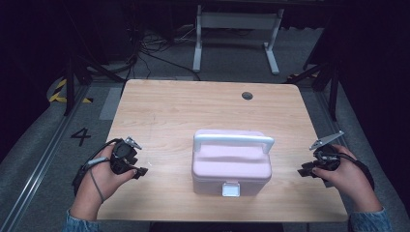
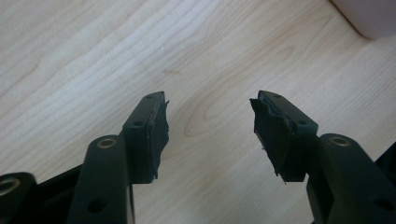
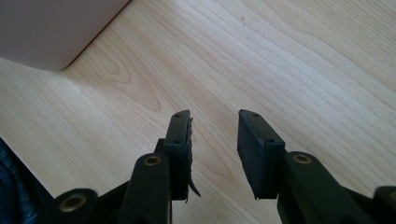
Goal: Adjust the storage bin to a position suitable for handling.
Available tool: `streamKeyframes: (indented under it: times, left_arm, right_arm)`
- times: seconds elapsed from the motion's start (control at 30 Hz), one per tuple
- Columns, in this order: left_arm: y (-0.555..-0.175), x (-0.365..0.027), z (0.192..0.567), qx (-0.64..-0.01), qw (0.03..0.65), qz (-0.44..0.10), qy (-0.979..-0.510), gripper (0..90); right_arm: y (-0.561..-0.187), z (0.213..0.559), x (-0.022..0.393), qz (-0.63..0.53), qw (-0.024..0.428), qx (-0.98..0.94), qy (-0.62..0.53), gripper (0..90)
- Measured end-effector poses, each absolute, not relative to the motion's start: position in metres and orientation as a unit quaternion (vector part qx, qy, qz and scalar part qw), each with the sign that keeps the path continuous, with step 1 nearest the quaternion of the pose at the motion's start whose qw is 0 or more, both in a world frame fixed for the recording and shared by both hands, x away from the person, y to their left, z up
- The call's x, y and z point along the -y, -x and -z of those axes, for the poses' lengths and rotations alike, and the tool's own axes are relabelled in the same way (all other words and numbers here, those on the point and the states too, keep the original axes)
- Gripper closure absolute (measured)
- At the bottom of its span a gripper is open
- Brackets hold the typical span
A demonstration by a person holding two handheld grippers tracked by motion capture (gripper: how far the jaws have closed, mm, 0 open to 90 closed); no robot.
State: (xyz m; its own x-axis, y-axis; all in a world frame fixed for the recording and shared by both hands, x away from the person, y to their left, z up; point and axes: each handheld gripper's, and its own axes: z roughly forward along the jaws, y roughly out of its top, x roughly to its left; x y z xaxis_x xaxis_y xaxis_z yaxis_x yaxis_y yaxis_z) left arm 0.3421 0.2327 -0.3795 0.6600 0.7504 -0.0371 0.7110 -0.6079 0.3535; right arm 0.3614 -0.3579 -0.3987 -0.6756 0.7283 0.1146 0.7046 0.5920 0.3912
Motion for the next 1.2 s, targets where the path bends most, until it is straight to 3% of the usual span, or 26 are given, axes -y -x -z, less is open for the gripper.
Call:
streamKeyframes:
  times: [0.53,1.2]
  left_arm:
    - [-0.344,-0.204,0.351,-0.335,0.215,-0.075,-0.914,40.5]
    - [-0.336,-0.148,0.289,-0.222,0.319,-0.080,-0.918,37.4]
  right_arm:
    - [-0.359,0.400,0.355,-0.205,0.025,-0.891,-0.403,63.6]
    - [-0.354,0.403,0.354,-0.203,0.021,-0.891,-0.406,62.3]
